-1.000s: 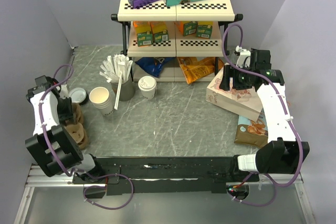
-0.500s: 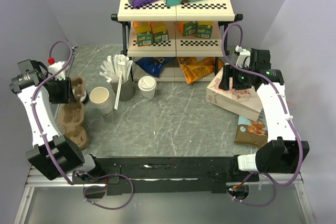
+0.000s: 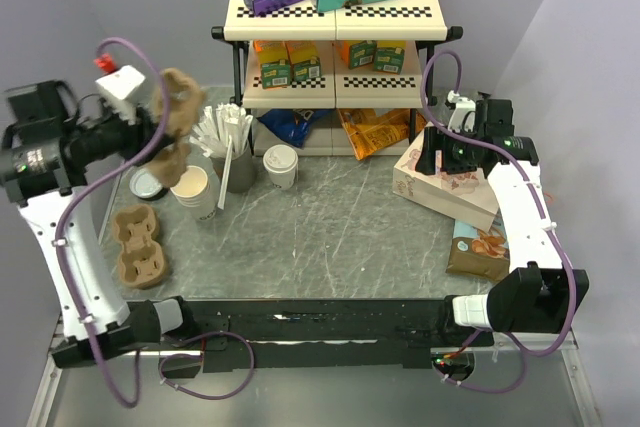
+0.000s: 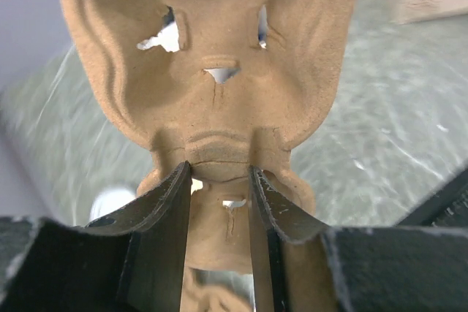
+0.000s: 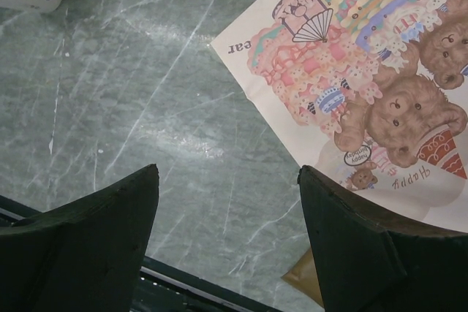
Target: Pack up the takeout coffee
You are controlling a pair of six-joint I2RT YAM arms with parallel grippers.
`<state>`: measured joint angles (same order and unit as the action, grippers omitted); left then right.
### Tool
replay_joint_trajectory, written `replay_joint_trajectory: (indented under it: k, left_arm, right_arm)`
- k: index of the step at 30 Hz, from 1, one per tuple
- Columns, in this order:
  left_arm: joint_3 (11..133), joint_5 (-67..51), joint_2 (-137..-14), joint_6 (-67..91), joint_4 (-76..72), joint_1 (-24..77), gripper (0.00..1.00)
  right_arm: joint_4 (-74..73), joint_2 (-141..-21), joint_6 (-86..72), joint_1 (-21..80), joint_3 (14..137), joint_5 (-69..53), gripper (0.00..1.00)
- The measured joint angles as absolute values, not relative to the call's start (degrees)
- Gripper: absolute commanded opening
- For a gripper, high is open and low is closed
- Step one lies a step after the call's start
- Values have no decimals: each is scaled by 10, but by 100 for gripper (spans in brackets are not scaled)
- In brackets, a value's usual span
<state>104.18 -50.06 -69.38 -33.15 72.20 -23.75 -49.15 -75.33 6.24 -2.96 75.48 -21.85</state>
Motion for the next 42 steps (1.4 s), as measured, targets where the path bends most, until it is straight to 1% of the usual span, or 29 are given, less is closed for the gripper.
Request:
replay_joint_trajectory:
  k: [2,4,6,8,11,14,16,18,21,24,31,34,40,42]
  left_arm:
    - [1072,-498,-706,-329,719,-168,1]
    - [1094,-495,-726,-323,716,-79,1]
    - [1106,-489,-745,-323,720,-19,1]
    - [1114,-472,-767,-326,724,34,1]
    - [1115,-430,-801,-335,728,142,1]
    - [1097,-396,-828,-340,720,245,1]
    - [1062,-362,-838,-347,714,307,1]
    - [1027,-330,-848,-353,710,347,1]
    - [974,-277,-871,-360,708,388,1]
    - [911,-228,-887,-371,698,408,1]
    - [731,-137,-845,-418,628,462,1]
    - [688,-119,-837,-427,599,479,1]
    - [614,-73,-836,-448,530,478,1]
    - [604,-65,-836,-458,512,478,10]
  right_arm:
    - [-491,-753,62,-30,754,-220,84]
    - [-489,-753,60,-30,754,-222,84]
    - [-488,-753,59,-30,754,-222,84]
    - [-488,-751,58,-30,754,-222,84]
    - [-488,-743,58,-30,754,-222,84]
    - [-488,-726,58,-30,754,-222,84]
    - [-489,-709,58,-30,754,-222,84]
    - [-489,-693,59,-30,754,-222,84]
    - [-489,-667,64,-30,754,-222,85]
    - [-489,-646,66,-30,754,-222,85]
    - [-490,-612,56,-42,748,-233,86]
    - [-490,-613,55,-43,748,-236,86]
    - [-489,-614,54,-44,748,-237,85]
    - [-490,-615,54,-44,748,-236,86]
